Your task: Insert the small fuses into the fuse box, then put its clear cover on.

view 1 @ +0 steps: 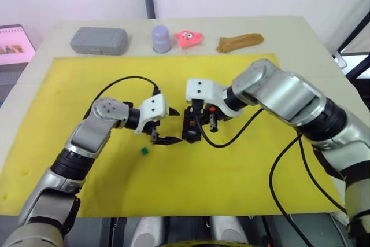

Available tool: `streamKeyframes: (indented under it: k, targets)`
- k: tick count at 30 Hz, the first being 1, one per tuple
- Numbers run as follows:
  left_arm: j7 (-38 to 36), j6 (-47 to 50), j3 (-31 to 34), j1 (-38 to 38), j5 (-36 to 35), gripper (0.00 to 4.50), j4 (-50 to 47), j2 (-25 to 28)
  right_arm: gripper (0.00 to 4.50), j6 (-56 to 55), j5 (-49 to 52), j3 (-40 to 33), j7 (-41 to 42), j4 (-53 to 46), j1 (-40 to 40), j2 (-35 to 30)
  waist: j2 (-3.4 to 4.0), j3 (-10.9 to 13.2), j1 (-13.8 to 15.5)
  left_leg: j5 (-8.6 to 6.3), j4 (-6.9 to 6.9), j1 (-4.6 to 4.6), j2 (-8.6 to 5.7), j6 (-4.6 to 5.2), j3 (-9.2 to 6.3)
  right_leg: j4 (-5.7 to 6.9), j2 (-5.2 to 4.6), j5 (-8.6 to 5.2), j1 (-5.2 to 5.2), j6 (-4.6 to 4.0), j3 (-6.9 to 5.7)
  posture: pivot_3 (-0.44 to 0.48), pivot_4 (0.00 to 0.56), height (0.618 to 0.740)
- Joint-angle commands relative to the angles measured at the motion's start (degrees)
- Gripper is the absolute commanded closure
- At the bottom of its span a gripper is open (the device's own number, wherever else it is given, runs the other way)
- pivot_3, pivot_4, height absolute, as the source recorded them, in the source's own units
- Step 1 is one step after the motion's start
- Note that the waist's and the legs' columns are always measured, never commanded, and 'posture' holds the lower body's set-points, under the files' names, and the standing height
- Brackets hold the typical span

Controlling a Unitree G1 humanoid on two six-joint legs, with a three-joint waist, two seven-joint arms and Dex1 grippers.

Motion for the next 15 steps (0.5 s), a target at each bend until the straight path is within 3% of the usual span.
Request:
streamKeyframes:
  k: [1, 15]
  targets:
    - [-0.05, -1.11, 0.47, -0.72, 0.18, 0.00, -0.85, 0.26, 4.46, -0.59, -0.72, -0.46, -0.49, -2.42, -0.66, -0.31, 0.00, 0.00, 0.00, 0.00, 0.00, 0.00, 0.00, 0.00, 0.00, 0.00, 0.00, 0.00, 0.00, 0.00, 0.00, 0.000, 0.150, 0.740]
    - [-0.38, -1.58, 0.13, -0.87, 0.47, 0.00, -0.39, -0.02, 4.46, 1.06, 0.03, -0.79, -1.91, -4.99, -0.30, 0.02, 0.00, 0.00, 0.00, 0.00, 0.00, 0.00, 0.00, 0.00, 0.00, 0.00, 0.00, 0.00, 0.00, 0.00, 0.00, 0.000, 0.150, 0.740]
